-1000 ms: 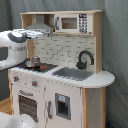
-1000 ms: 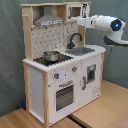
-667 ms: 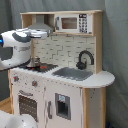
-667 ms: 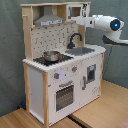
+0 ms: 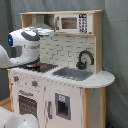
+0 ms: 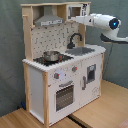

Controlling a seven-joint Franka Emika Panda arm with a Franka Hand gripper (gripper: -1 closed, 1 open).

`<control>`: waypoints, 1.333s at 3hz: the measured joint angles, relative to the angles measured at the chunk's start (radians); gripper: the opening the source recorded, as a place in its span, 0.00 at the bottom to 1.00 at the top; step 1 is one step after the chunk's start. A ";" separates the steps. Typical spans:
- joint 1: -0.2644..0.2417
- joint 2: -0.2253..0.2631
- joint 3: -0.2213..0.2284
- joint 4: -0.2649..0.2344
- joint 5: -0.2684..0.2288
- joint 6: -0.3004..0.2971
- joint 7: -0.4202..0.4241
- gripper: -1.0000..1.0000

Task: Play with the kitchen

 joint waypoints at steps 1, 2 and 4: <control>-0.076 0.043 0.035 0.031 0.000 0.036 0.000 1.00; -0.149 0.075 0.082 0.084 0.000 0.042 0.000 1.00; -0.295 0.111 0.187 0.188 0.001 0.042 0.000 1.00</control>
